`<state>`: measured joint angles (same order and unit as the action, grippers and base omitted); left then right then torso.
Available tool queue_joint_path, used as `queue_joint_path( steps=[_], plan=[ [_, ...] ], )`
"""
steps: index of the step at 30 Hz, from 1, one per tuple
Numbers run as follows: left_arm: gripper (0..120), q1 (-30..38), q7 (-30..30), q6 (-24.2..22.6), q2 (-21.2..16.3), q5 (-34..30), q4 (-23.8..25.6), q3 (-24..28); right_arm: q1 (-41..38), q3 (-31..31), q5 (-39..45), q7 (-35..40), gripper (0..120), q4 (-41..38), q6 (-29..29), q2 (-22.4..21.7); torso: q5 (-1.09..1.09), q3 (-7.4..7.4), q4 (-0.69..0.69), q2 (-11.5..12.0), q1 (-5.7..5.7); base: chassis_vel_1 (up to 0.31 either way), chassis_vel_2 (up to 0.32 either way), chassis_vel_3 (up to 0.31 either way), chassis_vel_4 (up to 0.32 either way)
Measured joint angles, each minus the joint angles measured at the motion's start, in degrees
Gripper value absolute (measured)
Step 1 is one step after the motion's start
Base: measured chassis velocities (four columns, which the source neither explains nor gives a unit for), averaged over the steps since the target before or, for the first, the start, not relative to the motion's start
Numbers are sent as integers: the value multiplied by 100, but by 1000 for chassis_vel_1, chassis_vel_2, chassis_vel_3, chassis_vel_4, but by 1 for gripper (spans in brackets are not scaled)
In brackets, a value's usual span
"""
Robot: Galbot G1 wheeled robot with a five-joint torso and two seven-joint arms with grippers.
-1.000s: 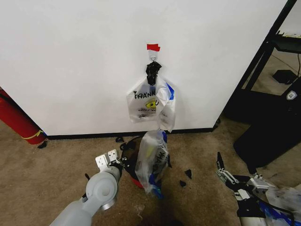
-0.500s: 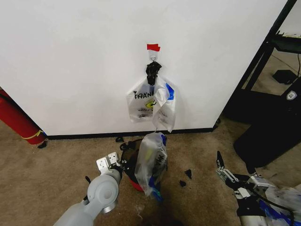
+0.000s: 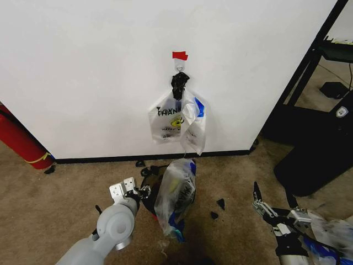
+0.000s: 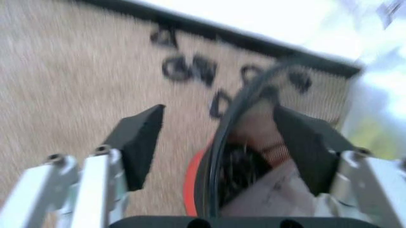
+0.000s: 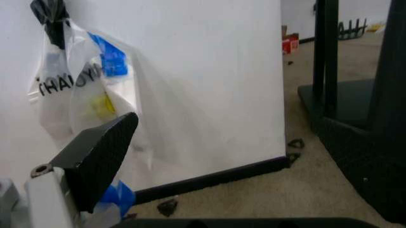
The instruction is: Pick up the garbage bag from the wall and place it over the trash bin.
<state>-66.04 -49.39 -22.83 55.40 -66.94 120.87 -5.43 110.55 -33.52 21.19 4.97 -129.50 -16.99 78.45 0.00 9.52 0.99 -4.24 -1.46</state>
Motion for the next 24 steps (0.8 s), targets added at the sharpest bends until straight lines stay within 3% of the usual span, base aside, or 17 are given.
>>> queue_joint_path(
  steps=[2,6,10,14,18,20,24],
  plan=[
    [86,-70,125,-1,-123,308,265,-83,-79,107,-33,205,100,-133,342,-138,0,0,0,0,0,0,0,0,0],
    [98,-336,470,81,-326,960,601,-279,-313,321,141,673,100,-440,1240,-559,-1,0,-1,0,0,0,0,0,0],
    [100,-536,914,201,-469,1459,817,-467,-605,484,179,881,100,-487,1930,-961,1,0,-5,0,0,0,0,0,0],
    [100,-557,1508,380,-654,1951,998,-533,-903,676,186,861,100,-419,2686,-1332,0,0,-1,0,-1,0,0,0,0],
    [100,-481,2026,475,-872,2359,1102,-296,-1048,842,334,912,100,-422,3061,-1423,-1,0,2,0,-1,0,0,0,0],
    [100,-509,2365,576,-1047,2912,1171,-88,-1364,1094,772,1109,100,-440,3439,-1449,0,0,3,0,-1,0,0,0,0],
    [100,-584,2453,577,-1078,3120,1326,-45,-1979,1535,1234,1391,100,-311,3834,-1439,0,0,-3,0,-1,0,0,0,0]
  ],
)
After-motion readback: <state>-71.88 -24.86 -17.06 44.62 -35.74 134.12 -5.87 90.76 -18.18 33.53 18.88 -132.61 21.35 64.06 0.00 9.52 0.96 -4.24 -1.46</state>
